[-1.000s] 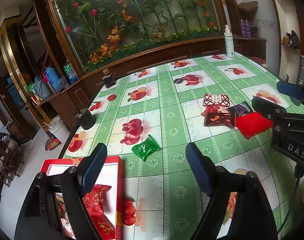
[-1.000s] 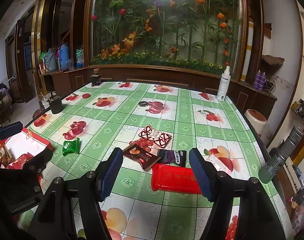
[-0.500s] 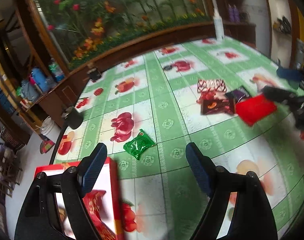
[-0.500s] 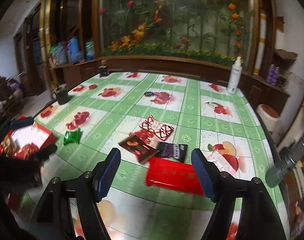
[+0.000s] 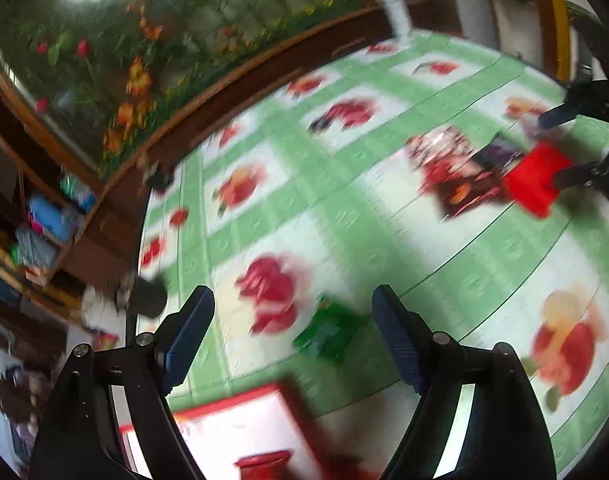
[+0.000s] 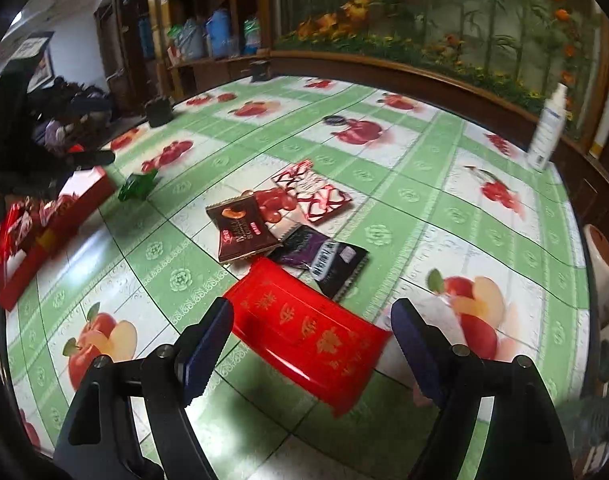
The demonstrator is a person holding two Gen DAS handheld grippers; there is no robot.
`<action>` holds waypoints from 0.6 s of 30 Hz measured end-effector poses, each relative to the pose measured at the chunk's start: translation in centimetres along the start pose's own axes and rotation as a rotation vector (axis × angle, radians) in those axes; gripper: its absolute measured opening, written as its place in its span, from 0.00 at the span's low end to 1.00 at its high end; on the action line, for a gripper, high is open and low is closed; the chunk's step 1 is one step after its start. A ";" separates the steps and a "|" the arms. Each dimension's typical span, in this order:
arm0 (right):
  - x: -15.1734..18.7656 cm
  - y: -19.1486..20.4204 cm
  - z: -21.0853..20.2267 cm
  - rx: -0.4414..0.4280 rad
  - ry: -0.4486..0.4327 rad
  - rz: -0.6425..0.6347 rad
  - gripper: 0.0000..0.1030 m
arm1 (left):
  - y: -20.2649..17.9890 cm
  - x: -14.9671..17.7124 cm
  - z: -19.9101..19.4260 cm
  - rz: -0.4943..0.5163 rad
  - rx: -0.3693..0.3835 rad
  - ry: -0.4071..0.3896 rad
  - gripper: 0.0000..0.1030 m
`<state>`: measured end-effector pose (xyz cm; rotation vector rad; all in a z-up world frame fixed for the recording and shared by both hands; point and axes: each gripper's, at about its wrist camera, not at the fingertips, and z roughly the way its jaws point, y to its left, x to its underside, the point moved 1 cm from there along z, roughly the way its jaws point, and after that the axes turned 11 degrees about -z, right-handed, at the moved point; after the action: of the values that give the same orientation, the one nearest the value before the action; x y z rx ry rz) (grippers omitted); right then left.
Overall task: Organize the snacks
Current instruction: 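Grasp the red gold-text packet with the right gripper while the left grasps the green packet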
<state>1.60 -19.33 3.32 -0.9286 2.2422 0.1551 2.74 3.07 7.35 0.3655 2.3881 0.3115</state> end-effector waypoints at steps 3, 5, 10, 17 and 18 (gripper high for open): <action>-0.6 0.3 1.3 -0.024 0.019 -0.039 0.81 | 3.4 1.1 2.2 -0.123 -0.021 0.108 0.79; -0.9 0.6 2.3 -0.047 0.031 -0.061 0.81 | 5.5 1.6 3.2 -0.244 -0.016 0.162 0.79; -0.5 -0.4 3.6 -0.149 0.040 0.006 0.86 | 7.0 1.2 4.3 -0.433 0.068 0.208 0.79; 0.4 0.8 2.3 -0.225 0.075 -0.038 0.87 | 1.7 0.3 6.5 -0.091 0.078 0.252 0.79; 0.5 1.1 2.1 -0.233 0.078 -0.046 0.87 | 1.0 0.4 6.5 -0.033 0.089 0.247 0.79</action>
<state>1.80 -18.08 1.21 -1.1250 2.3061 0.3720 6.99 4.95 2.62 0.3455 2.6542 0.2473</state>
